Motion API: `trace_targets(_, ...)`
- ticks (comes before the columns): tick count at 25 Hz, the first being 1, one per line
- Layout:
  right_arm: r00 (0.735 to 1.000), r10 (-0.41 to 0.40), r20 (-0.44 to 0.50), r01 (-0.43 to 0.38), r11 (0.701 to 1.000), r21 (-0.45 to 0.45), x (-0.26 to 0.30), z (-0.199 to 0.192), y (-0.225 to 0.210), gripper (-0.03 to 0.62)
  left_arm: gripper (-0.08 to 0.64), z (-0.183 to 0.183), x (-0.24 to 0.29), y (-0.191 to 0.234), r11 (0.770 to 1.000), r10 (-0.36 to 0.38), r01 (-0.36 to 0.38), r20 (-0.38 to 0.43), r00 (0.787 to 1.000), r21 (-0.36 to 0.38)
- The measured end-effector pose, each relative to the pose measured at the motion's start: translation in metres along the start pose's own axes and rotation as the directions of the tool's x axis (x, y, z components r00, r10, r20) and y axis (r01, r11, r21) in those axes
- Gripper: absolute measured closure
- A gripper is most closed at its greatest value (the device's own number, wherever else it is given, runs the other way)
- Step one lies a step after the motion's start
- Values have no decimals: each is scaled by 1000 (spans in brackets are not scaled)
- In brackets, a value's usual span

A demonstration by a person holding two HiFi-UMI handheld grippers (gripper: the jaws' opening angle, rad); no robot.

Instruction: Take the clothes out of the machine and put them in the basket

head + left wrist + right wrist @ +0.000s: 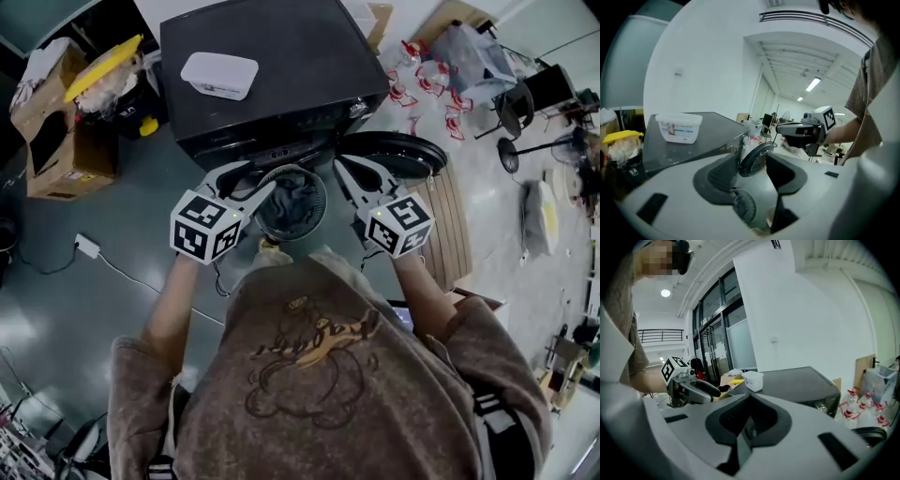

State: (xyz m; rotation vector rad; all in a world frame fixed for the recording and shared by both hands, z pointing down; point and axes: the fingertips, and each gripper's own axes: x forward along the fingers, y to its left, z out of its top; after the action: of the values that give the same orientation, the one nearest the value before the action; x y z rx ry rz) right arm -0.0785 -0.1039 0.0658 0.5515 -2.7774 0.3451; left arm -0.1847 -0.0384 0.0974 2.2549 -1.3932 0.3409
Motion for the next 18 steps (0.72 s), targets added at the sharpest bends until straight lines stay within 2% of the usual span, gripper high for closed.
trace_targets(7,1000,11,10,-11,1000,23,-1,14,4,597,347,31,-9,8,1000,17,-14,97,995,-24)
trace_targets(12,996,81,33,-79,996,-49,4,31,-1,597,353,70,-17,6,999,37,-27,246,969,-45)
trace_targets(15,994,76,74,-71,996,-57,-1,45,-16,597,382,86,-16,3,998,51,-40,289,956,-43)
trace_targets(18,993,64,102,-58,996,-62,-9,55,-31,597,465,99,-13,-2,998,54,-47,325,944,-28)
